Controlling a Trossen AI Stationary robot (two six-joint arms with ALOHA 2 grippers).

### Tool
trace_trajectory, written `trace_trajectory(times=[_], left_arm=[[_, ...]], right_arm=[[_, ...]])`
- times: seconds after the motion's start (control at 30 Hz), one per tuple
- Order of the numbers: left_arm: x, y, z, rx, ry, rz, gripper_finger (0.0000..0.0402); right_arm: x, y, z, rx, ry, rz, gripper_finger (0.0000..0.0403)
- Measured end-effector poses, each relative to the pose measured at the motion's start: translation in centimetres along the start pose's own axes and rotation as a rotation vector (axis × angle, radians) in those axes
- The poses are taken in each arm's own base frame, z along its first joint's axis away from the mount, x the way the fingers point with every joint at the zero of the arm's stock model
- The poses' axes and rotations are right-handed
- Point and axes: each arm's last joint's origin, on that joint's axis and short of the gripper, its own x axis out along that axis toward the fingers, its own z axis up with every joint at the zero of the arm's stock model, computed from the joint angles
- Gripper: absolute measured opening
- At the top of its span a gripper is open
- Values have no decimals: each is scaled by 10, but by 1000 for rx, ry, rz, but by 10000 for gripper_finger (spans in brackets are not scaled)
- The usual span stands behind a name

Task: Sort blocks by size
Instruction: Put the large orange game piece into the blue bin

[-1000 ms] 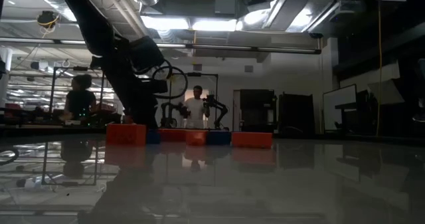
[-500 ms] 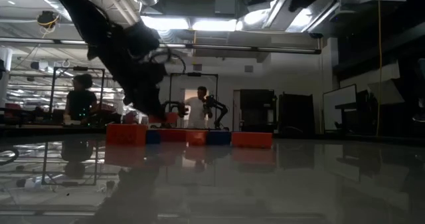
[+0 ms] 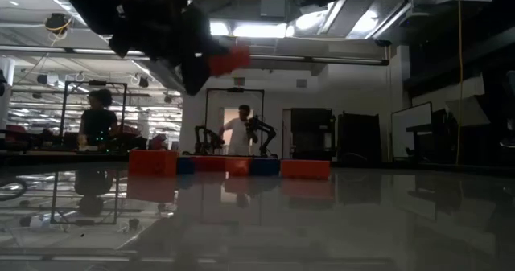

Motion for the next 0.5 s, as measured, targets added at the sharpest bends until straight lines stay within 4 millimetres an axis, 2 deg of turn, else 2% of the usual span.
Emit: trace_trajectory(times=[0.2, 0.4, 0.5], left_arm=[[11, -30, 4, 112, -84, -99, 137], [17, -49, 5, 180, -158, -103, 136], [19, -57, 5, 193, -186, -123, 137]], right_arm=[[10, 1, 7, -67, -130, -74, 269], [16, -8, 9, -49, -272, 41, 269], [18, -16, 10, -23, -321, 39, 269]])
